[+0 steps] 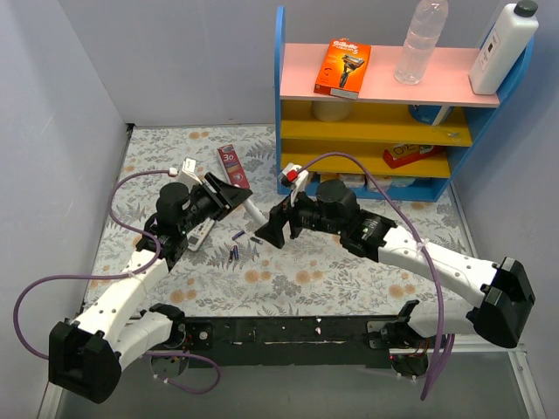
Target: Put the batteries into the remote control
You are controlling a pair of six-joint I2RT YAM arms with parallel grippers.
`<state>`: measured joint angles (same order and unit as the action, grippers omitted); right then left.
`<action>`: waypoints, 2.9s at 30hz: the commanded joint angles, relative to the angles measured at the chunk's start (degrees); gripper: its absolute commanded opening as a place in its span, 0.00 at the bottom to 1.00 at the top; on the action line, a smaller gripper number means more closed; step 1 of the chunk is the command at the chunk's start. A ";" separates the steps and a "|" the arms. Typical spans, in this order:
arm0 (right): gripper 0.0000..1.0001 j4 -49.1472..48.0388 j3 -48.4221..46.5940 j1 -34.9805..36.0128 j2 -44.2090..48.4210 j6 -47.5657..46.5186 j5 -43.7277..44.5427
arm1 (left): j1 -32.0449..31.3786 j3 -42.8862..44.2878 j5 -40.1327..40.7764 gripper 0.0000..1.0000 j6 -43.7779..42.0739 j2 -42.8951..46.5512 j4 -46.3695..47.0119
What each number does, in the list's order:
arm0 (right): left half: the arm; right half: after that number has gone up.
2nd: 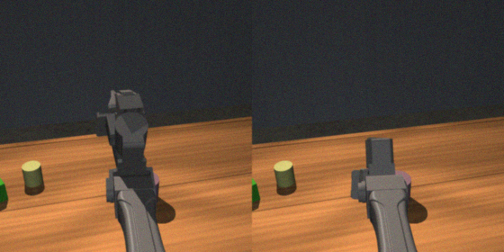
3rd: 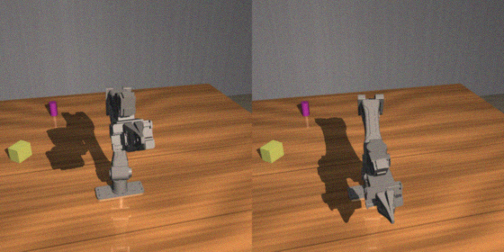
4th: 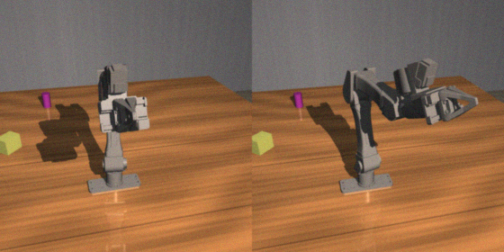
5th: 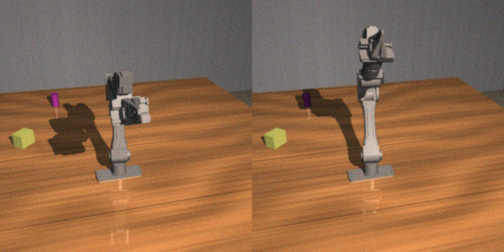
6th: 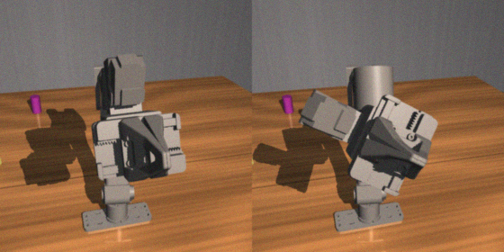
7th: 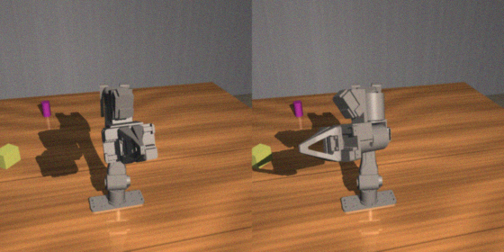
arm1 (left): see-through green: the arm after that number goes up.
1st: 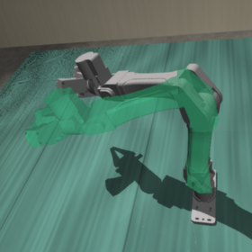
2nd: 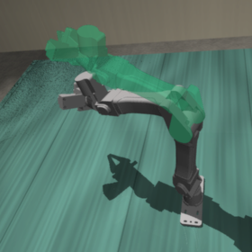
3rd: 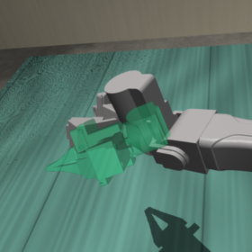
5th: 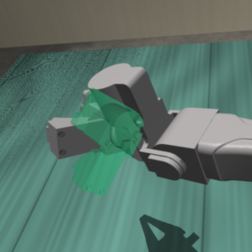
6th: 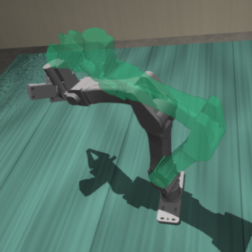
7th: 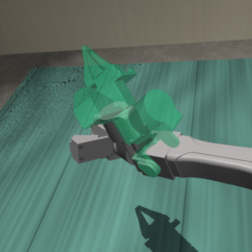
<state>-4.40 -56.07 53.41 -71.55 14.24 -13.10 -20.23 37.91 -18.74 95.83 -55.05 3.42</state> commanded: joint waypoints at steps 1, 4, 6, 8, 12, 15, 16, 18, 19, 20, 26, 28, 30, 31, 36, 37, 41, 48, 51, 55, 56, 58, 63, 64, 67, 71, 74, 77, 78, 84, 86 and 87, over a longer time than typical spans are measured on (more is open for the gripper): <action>0.92 1.68 -2.99 3.19 -1.75 -5.53 11.16 | -0.43 2.87 3.27 0.00 0.05 0.03 -6.41; 0.89 1.33 -3.60 5.03 -3.41 -6.85 14.67 | -0.69 3.22 3.62 0.00 0.76 0.11 -7.20; 0.88 1.15 -4.39 6.18 -4.56 -7.47 15.91 | -0.78 3.57 3.89 0.00 0.93 0.20 -7.72; 0.85 1.33 -5.01 6.79 -6.23 -8.26 17.14 | -0.87 3.92 4.41 0.00 0.85 0.38 -8.43; 0.81 1.15 -6.15 7.68 -8.52 -8.97 17.68 | -0.95 4.28 5.21 0.00 0.50 1.08 -9.48; 0.77 0.80 -6.42 7.68 -10.19 -9.06 16.97 | -1.04 4.19 5.47 0.00 -0.03 1.61 -10.01; 0.75 0.89 -6.59 7.76 -10.80 -9.05 16.71 | -1.04 4.10 5.64 0.00 -0.20 1.78 -10.10; 0.67 0.45 -6.59 7.85 -11.07 -8.79 16.09 | -1.04 3.93 5.82 0.00 -0.38 2.05 -10.45; 0.62 0.36 -6.51 7.85 -11.24 -8.62 16.00 | -1.04 3.84 6.00 0.00 -0.38 2.22 -10.54; 0.48 0.19 -6.42 7.85 -11.24 -8.53 15.74 | -1.04 3.75 6.00 0.00 -0.47 2.40 -10.63; 0.12 -0.08 -5.98 7.94 -11.16 -6.95 15.21 | -1.04 3.31 5.73 0.08 -0.38 2.84 -10.72; 0.06 -0.60 -5.71 7.85 -10.46 -5.55 14.95 | -1.13 3.31 5.39 0.30 -2.04 3.36 -9.84; 0.01 -0.34 -5.89 7.68 -9.93 -4.49 14.78 | -1.13 3.48 5.73 0.73 -4.50 4.15 -9.22; 0.01 -0.08 -6.15 7.59 -9.49 -3.96 14.16 | -1.04 3.57 6.08 0.82 -7.12 4.59 -9.05; 0.01 -0.43 -7.03 5.75 -7.12 -1.06 7.05 | -0.95 3.66 4.86 0.98 -15.04 7.32 -5.81; 0.01 -0.78 -6.86 5.22 -6.07 -0.53 5.65 | -0.87 3.49 4.42 0.98 -16.28 8.37 -5.27; 0.01 -4.46 -4.23 0.49 -2.38 3.77 -5.05 | -0.60 2.79 0.91 0.98 -20.85 11.01 -1.32; 0.01 -17.64 3.07 -6.82 3.78 15.37 -22.83 | -0.51 -3.45 -10.42 0.98 -13.68 13.30 18.06; 0.01 -22.65 5.35 -8.49 5.01 20.11 -26.62 | -0.60 -6.44 -15.53 0.98 -6.75 11.63 30.27; 0.01 -27.84 7.03 -9.90 5.63 24.51 -29.34 | -0.51 -9.26 -18.96 0.98 1.17 7.86 44.02; 0.01 -29.07 7.21 -10.16 5.63 25.48 -29.96 | -0.60 -9.43 -19.66 0.98 2.33 7.07 45.87; 0.01 -29.78 7.38 -10.17 5.37 26.10 -30.31 | -0.60 -9.87 -20.10 0.98 5.49 5.31 50.97; 0.01 -32.77 8.61 -10.17 4.67 28.56 -31.02 | -0.60 -8.82 -20.81 0.98 8.49 2.84 55.81; 0.01 -33.82 8.79 -10.17 4.23 29.26 -31.19 | -0.60 -8.73 -20.63 0.98 8.76 2.75 56.17; 0.01 -35.40 8.96 -10.17 3.35 30.58 -31.63 | -0.69 -8.47 -20.37 0.97 8.93 2.23 56.70; 0.01 -36.37 8.53 -10.17 2.03 31.46 -32.60 | -1.13 -7.85 -20.63 0.93 9.64 0.73 58.28; 0.01 -36.55 8.17 -10.17 1.33 31.64 -32.60 | -1.48 -7.50 -21.16 0.86 10.25 -0.59 59.51; 0.01 -36.81 8.26 -10.17 0.89 31.64 -32.16 | -1.92 -7.59 -20.99 0.80 10.43 -1.29 60.39; 0.01 -36.99 8.26 -10.17 0.80 31.73 -31.90 | -2.01 -7.76 -20.81 0.79 10.25 -1.29 60.39; 0.01 -37.34 8.00 -10.25 -0.34 31.99 -31.98 | -2.09 -8.29 -19.67 0.53 9.90 -1.47 60.30; 0.01 -37.26 7.91 -10.25 -0.70 31.99 -31.90 | -2.10 -8.90 -18.70 0.37 9.64 -1.20 60.13; 0.01 -37.26 7.91 -10.25 -0.78 31.90 -31.81 | -2.10 -8.99 -18.00 0.34 9.29 -0.77 59.43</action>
<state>-37.56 -46.98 43.35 -71.92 45.93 -44.62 -22.00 28.32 -38.46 106.28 -56.93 62.15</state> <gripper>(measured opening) 0.315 0.418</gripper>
